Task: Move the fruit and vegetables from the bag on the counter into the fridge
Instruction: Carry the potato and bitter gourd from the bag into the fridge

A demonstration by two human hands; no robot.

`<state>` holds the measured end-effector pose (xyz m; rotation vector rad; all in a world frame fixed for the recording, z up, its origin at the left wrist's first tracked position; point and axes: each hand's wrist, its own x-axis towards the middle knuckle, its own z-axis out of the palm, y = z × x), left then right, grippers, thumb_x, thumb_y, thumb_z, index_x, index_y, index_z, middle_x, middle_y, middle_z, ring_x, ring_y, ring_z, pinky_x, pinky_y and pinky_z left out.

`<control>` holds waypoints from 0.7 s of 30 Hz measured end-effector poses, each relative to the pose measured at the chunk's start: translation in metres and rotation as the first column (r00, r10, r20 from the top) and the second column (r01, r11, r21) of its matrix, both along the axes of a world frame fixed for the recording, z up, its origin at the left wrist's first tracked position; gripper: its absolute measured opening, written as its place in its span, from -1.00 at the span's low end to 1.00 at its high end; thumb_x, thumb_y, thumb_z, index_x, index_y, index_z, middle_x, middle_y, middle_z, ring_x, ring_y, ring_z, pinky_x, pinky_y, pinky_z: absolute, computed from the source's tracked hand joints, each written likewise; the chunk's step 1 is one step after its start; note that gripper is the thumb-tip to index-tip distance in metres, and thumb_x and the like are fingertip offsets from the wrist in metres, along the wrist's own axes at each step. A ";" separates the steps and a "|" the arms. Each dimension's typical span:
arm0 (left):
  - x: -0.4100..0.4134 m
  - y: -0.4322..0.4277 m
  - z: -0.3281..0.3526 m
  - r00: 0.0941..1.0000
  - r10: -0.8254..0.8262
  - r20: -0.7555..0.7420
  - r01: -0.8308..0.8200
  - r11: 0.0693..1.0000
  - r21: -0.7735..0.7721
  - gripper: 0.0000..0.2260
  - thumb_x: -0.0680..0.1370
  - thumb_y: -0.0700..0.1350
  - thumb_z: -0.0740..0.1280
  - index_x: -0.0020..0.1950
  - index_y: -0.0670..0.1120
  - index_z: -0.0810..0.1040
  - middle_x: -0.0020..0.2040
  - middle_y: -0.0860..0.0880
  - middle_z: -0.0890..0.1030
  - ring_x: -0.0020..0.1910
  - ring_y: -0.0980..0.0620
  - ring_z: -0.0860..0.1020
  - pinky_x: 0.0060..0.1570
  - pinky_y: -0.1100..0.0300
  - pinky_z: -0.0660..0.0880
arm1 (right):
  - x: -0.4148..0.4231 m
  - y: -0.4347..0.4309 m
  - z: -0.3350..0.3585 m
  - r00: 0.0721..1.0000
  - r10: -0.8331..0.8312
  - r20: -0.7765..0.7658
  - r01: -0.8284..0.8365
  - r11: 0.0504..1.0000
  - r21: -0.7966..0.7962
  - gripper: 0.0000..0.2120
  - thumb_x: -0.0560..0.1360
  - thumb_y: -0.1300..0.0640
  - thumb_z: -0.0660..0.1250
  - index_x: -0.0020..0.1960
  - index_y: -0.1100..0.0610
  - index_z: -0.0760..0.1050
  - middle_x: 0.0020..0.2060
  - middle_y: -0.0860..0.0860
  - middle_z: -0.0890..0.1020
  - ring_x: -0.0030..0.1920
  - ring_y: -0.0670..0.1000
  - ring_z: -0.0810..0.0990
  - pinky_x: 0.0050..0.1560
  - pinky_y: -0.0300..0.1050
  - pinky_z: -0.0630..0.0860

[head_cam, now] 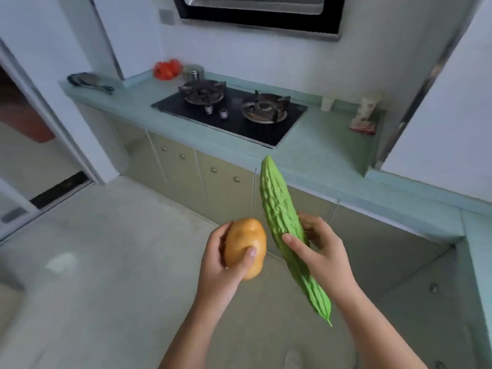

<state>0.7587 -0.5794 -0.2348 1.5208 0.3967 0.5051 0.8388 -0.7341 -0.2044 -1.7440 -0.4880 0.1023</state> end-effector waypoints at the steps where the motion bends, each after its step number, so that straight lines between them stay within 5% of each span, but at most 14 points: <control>1: -0.008 0.011 0.000 0.999 0.049 -0.004 -0.049 0.999 0.005 -0.49 0.18 0.17 0.43 0.10 0.14 0.45 0.13 0.15 0.54 0.07 0.23 0.53 -0.05 0.34 0.47 | -0.002 0.015 -0.001 0.999 0.048 -0.016 -0.048 0.999 0.000 -0.76 0.31 -0.02 0.42 -0.03 -0.11 0.51 -0.10 -0.26 0.62 -0.06 -0.16 0.57 -0.03 -0.37 0.42; 7: -0.047 0.074 -0.005 0.943 0.328 -0.050 -0.328 0.945 0.015 -0.49 0.16 0.21 0.40 0.08 0.20 0.44 0.14 0.20 0.51 0.07 0.25 0.51 -0.06 0.35 0.48 | -0.006 0.110 -0.004 0.943 0.327 -0.061 -0.327 0.945 0.011 -0.76 0.32 0.00 0.48 -0.05 -0.14 0.53 -0.10 -0.20 0.64 -0.07 -0.07 0.60 0.00 -0.10 0.51; 14: -0.057 0.157 0.004 0.813 0.580 -0.055 -0.577 0.814 0.065 -0.46 0.17 0.24 0.36 0.12 0.18 0.43 0.12 0.18 0.50 0.03 0.22 0.52 -0.26 0.33 0.52 | 0.011 0.232 -0.007 0.819 0.559 -0.130 -0.550 0.829 0.098 -0.76 0.36 0.15 0.44 0.01 0.01 0.54 -0.13 -0.03 0.65 -0.14 -0.02 0.59 -0.16 -0.22 0.51; 21: -0.072 0.234 0.021 0.636 0.767 -0.080 -0.760 0.641 0.106 -0.46 0.19 0.25 0.36 0.14 0.21 0.41 0.16 0.15 0.48 0.08 0.10 0.51 -0.27 0.22 0.55 | 0.019 0.352 0.002 0.639 0.747 -0.182 -0.735 0.663 0.142 -0.72 0.37 0.21 0.42 -0.01 -0.10 0.52 -0.14 -0.06 0.64 -0.16 -0.09 0.61 -0.20 -0.24 0.55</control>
